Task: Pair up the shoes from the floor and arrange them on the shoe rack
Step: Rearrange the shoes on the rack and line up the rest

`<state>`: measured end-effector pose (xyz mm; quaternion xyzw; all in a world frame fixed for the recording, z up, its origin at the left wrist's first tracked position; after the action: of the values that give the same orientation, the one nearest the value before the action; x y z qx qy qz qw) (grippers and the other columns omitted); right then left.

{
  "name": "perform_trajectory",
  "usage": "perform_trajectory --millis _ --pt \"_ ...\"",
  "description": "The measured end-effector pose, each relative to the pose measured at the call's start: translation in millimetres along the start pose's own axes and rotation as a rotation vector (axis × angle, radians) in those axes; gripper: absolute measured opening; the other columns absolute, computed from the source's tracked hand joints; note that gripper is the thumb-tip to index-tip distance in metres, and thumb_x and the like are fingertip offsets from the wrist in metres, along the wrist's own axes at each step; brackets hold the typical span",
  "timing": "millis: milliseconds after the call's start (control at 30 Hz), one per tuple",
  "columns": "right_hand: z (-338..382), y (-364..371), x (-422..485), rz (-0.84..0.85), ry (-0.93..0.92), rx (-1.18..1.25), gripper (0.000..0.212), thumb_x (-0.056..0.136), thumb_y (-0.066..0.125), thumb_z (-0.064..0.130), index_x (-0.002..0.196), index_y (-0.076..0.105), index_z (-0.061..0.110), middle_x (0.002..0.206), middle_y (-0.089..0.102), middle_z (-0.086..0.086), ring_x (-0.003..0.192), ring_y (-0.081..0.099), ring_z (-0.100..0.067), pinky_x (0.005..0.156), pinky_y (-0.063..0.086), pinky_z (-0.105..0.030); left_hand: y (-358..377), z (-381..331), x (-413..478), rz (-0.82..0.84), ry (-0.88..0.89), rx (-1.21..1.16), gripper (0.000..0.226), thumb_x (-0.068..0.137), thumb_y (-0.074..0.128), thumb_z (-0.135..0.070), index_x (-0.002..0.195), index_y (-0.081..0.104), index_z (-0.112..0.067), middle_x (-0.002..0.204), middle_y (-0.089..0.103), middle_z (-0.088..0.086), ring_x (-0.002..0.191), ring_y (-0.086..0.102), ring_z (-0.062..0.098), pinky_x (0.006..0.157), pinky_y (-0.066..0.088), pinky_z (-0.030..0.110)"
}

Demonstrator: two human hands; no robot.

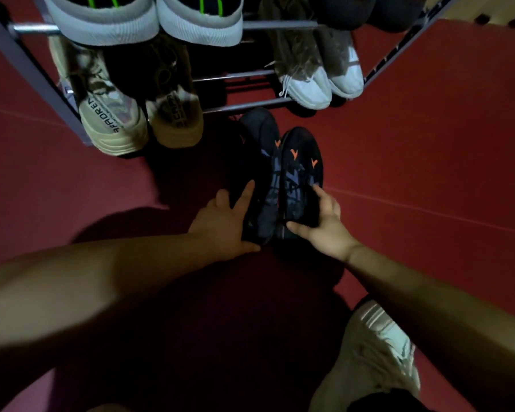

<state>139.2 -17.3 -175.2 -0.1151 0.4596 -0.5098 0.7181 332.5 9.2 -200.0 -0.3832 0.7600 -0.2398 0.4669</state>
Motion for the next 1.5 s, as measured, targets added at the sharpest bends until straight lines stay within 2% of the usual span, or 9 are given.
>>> perform_trajectory --millis 333,567,733,867,1067,1200,1333,1433,1500 --pt "-5.2 -12.2 -4.9 0.400 0.089 -0.396 0.101 0.082 0.069 0.032 0.148 -0.008 0.035 0.151 0.009 -0.016 0.134 0.031 -0.032 0.105 0.031 -0.026 3.0 -22.1 -1.3 0.025 -0.157 -0.076 0.116 0.078 0.064 -0.056 0.144 -0.028 -0.031 0.144 0.014 0.024 0.130 0.030 0.040 0.104 0.034 0.046" --pt "-15.8 2.4 -1.7 0.272 -0.100 -0.479 0.116 0.066 0.077 0.054 0.146 -0.007 0.042 0.150 -0.029 -0.012 0.142 0.005 -0.036 0.113 0.030 -0.041 2.7 -30.4 -4.9 0.025 -0.327 -0.148 0.124 0.071 0.072 -0.054 0.141 -0.029 -0.037 0.144 0.020 0.017 0.129 0.033 0.035 0.102 0.038 0.040" --pt "-15.7 4.7 5.9 0.238 -0.178 -0.445 0.111 0.071 0.075 0.044 0.147 -0.007 0.036 0.149 -0.030 -0.019 0.141 0.008 -0.038 0.113 0.024 -0.035 12.0 -34.6 -16.3 0.097 -0.367 0.039 0.122 0.076 0.065 -0.060 0.144 -0.029 -0.023 0.151 0.019 0.018 0.135 0.026 0.034 0.110 0.028 0.041" --pt "-29.7 -19.8 16.0 0.245 -0.287 -0.410 0.109 0.072 0.075 0.040 0.148 -0.003 0.035 0.149 -0.034 -0.014 0.144 -0.005 -0.033 0.115 0.017 -0.037 16.6 -47.9 -13.0 0.044 -0.460 -0.095 0.122 0.076 0.065 -0.060 0.142 -0.032 -0.026 0.151 0.014 0.023 0.136 0.023 0.038 0.110 0.026 0.042" --pt "-48.9 -31.6 25.9 0.099 -0.380 -0.262 0.105 0.066 0.077 0.034 0.148 0.012 0.030 0.153 -0.025 -0.015 0.144 0.006 -0.032 0.113 0.018 -0.034 35.2 -64.9 6.6 -0.229 -0.673 -0.243 0.114 0.072 0.060 -0.070 0.142 -0.026 -0.040 0.152 0.003 0.024 0.137 0.018 0.039 0.111 0.023 0.041" --pt "-47.8 -26.5 35.9 0.099 -0.332 -0.329 0.111 0.063 0.077 0.055 0.147 0.008 0.033 0.154 -0.021 -0.014 0.143 0.003 -0.032 0.117 0.015 -0.041 45.6 -61.5 11.2 -0.454 -0.639 -0.198 0.095 0.077 0.050 -0.068 0.146 -0.010 -0.042 0.144 0.018 0.022 0.126 0.028 0.037 0.107 0.025 0.040" --pt "-44.6 -32.2 38.3 0.104 -0.368 -0.296 0.105 0.066 0.077 0.045 0.147 0.011 0.029 0.154 -0.011 -0.016 0.141 0.009 -0.035 0.116 0.019 -0.045 48.6 -63.1 -0.7 -0.652 -0.580 -0.384 0.096 0.059 0.029 -0.071 0.145 0.008 -0.031 0.131 0.036 0.023 0.116 0.038 0.040 0.102 0.031 0.044" --pt "-46.5 -47.2 30.9 0.102 -0.423 -0.162 0.100 0.066 0.076 0.039 0.145 0.017 0.025 0.153 0.003 -0.008 0.137 0.018 -0.023 0.109 0.023 -0.030 48.4 -72.5 -13.8 -0.770 -0.524 -0.483 0.092 0.063 0.036 -0.067 0.142 0.015 -0.025 0.127 0.041 0.024 0.114 0.041 0.041 0.102 0.034 0.043" --pt "-50.2 -58.0 22.7 0.078 -0.447 -0.106 0.102 0.058 0.067 0.054 0.144 0.021 0.025 0.150 0.014 -0.004 0.131 0.022 -0.011 0.103 0.022 -0.024 43.4 -78.0 -20.9 -0.810 -0.478 -0.548 0.090 0.065 0.039 -0.066 0.143 0.012 -0.030 0.132 0.038 0.019 0.122 0.035 0.034 0.105 0.028 0.034"
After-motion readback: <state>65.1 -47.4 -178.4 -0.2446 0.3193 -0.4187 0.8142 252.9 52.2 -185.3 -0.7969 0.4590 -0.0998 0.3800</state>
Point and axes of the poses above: each hand's wrist, its own x-axis towards the middle knuckle, its own y-axis out of the palm, z = x × y, the point moved 4 cm from there along x, towards the middle knuckle
